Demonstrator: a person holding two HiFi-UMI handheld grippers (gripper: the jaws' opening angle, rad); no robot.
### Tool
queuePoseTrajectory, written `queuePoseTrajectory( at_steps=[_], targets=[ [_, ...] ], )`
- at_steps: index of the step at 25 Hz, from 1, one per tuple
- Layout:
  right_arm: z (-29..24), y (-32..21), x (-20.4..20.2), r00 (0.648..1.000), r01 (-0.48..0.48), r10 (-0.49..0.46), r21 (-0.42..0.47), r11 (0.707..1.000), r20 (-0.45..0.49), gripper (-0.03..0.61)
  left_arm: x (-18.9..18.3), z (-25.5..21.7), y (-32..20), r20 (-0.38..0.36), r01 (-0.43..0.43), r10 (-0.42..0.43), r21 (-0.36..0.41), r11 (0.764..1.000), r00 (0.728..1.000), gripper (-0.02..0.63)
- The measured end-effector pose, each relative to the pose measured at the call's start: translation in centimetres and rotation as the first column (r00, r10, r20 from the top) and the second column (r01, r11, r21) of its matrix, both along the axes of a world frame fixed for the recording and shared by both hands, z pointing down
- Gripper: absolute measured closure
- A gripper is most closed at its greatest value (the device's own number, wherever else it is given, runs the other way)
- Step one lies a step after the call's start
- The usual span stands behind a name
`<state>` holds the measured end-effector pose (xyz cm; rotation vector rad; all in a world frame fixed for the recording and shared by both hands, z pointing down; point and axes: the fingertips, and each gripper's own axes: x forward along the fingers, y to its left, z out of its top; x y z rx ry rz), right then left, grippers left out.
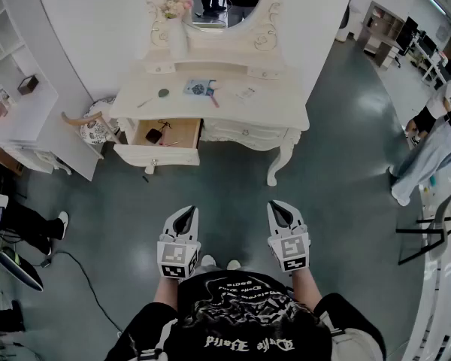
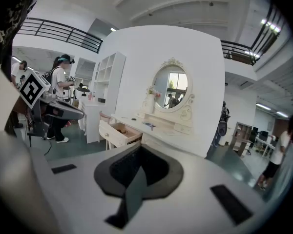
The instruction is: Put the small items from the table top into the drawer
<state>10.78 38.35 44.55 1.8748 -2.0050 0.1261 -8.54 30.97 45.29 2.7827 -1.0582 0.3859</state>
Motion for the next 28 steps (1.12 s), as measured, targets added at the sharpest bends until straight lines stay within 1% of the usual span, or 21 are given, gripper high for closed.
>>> queuePoseTrajectory(
  at_steps=[8, 12, 16, 20, 22, 24, 26, 28],
  targets=[
    [0.5, -0.3, -1.1, 1.0, -0.01, 0.01, -0.009, 1.0, 0.009, 0.569, -0.9, -0.1, -0.8, 0.001, -0.007, 0.007, 0.006, 1.0, 1.0, 0.597],
    [0.2, -0.6, -2.0, 1.0, -0.005, 0.005, 0.006, 1.0, 0.017, 0.568, -1.7, -0.3, -1.2, 0.003, -0.002, 0.002, 0.013, 1.0, 1.0, 0.597],
    [0.0, -1.3, -2.5, 1.0, -0.012, 0.011, 0.021, 1.0, 0.016, 0.568, -2.5, -0.5, -2.3, -0.02, 0.013, -0.013, 0.025, 1.0, 1.0, 0.597],
    [0.0, -1.8, -3.1, 0.999, -0.031, 0.03, 0.041, 0.999, 0.029, 0.568, -2.6, -0.8, -2.9, -0.044, -0.029, 0.03, 0.033, 0.999, 0.999, 0.597],
    [0.3, -2.1, -3.2, 0.997, -0.057, 0.054, 0.046, 0.997, 0.057, 0.568, -2.5, -0.8, -3.2, -0.029, -0.054, 0.056, 0.045, 0.998, 0.998, 0.597],
    [0.3, -2.5, -3.4, 0.991, -0.084, 0.078, 0.048, 0.995, 0.105, 0.568, -2.6, -0.6, -3.5, -0.008, -0.074, 0.075, 0.053, 0.996, 0.997, 0.597],
    [0.1, -2.9, -3.9, 0.989, -0.088, 0.081, 0.047, 0.995, 0.125, 0.568, -3.0, -0.6, -4.0, -0.006, -0.076, 0.077, 0.054, 0.996, 0.997, 0.597],
    [0.1, -3.1, -4.4, 0.991, -0.084, 0.079, 0.038, 0.996, 0.111, 0.567, -3.4, -0.7, -4.5, -0.02, -0.072, 0.073, 0.051, 0.996, 0.997, 0.597]
  ],
)
